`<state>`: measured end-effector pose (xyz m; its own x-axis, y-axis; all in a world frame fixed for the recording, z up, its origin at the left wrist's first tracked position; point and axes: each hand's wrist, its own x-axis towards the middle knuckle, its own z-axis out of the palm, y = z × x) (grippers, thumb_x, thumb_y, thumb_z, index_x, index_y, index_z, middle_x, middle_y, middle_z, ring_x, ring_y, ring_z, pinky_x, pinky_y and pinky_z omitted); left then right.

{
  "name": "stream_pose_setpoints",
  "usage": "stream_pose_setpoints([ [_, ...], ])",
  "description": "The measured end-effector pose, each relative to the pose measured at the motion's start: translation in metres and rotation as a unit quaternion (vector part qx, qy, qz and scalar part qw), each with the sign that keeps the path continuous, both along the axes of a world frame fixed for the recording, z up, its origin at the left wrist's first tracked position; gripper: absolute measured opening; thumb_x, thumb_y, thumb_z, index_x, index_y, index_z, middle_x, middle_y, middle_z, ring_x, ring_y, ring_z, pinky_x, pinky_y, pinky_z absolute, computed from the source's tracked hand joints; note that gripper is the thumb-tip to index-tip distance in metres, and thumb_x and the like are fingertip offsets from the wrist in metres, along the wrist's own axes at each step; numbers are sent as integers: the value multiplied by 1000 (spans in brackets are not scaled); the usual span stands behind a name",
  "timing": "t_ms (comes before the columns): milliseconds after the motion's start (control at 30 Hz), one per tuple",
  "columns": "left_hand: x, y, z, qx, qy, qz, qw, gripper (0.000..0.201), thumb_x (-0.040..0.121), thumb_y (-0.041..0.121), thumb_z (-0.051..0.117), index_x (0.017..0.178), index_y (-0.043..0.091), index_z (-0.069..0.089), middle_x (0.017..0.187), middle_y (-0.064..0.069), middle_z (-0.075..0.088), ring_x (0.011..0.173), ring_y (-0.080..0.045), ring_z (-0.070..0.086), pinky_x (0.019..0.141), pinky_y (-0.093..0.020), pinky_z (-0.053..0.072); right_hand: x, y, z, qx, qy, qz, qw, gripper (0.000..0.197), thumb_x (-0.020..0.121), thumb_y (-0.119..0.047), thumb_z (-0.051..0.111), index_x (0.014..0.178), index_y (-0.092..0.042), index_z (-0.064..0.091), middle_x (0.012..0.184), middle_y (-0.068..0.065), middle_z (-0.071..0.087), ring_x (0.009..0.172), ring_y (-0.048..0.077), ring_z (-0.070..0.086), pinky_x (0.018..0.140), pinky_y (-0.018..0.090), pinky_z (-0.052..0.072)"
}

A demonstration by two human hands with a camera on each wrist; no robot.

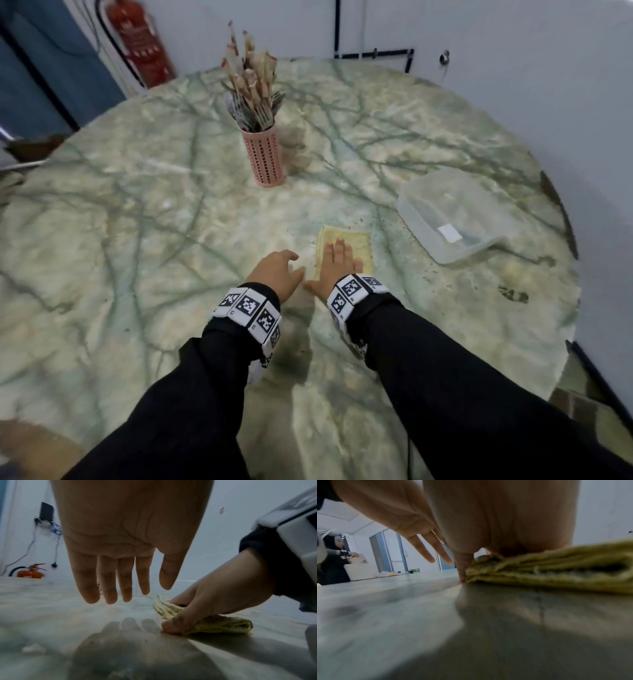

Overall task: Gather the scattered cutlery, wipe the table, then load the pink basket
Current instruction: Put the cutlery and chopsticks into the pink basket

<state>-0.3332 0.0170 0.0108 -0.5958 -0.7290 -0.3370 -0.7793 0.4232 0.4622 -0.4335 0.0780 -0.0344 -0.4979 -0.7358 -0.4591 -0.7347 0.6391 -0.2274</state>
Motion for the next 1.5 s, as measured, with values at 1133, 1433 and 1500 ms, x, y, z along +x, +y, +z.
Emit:
stream_pose_setpoints([
  [1133, -195, 119, 6, 65, 113, 18, 991, 67, 92, 31, 55, 147, 12, 22, 146, -13, 37, 132, -25, 38, 105, -31, 31, -224, 85, 40, 48, -8, 65, 997, 64, 97, -44, 37, 148, -11, 16, 152, 20, 19, 137, 35, 28, 110, 40, 27],
  [1433, -194, 135, 4, 92, 148, 55, 983, 64, 96, 22, 47, 149, 18, 12, 142, -12, 44, 121, -26, 50, 91, -23, 36, -222, 98, 25, 105, -21, 124, 987, 56, 101, -42, 20, 151, -23, 3, 158, 11, -5, 144, 32, 10, 117, 40, 13],
  [1500, -182, 136, 5, 89, 146, 69, 983, 62, 97, 19, 44, 149, 18, 12, 145, -13, 40, 127, -26, 44, 95, -23, 34, -207, 96, 27, 102, -27, 127, 986, 56, 100, -42, 19, 151, -23, 5, 158, 10, -5, 144, 31, 11, 117, 40, 14],
])
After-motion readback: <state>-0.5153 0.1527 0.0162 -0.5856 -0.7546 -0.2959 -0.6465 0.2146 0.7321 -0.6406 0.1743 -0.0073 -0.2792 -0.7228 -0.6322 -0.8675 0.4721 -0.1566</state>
